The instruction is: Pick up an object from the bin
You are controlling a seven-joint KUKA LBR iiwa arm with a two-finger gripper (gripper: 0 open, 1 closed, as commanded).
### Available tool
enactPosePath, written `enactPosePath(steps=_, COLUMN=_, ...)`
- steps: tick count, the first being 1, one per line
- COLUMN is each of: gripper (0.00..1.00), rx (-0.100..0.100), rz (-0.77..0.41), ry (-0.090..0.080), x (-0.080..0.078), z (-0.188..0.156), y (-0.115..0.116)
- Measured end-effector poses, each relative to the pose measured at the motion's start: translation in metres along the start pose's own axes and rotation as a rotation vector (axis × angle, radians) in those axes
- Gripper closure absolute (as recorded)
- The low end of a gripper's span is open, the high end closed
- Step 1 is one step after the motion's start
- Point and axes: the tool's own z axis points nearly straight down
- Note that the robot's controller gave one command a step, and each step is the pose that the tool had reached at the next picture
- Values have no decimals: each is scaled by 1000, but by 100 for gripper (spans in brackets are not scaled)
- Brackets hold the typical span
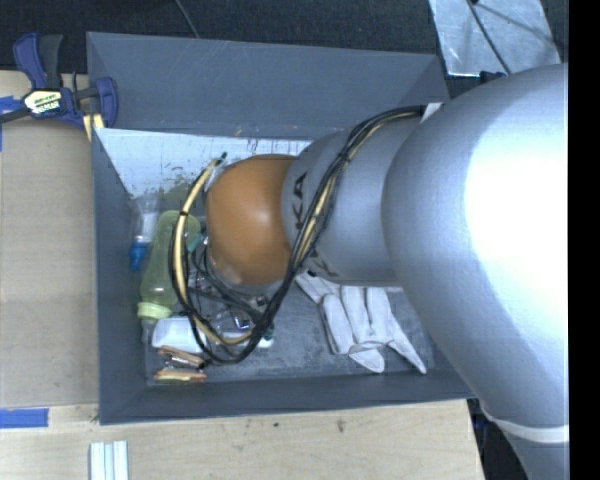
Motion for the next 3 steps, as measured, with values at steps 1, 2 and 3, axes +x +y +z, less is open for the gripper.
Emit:
enactPosePath(steps=1, gripper=100, rx=-3, rz=-69, ry=-2, x=-7, z=5, y=-20)
enactPosePath(steps=2, gripper=100, rx=-3, rz=-67, ry=-3, x=-8, z=5, y=-23)
enactPosePath(steps=3, gripper=100, rx=-3, rz=-68, ry=-3, x=-7, z=5, y=-22)
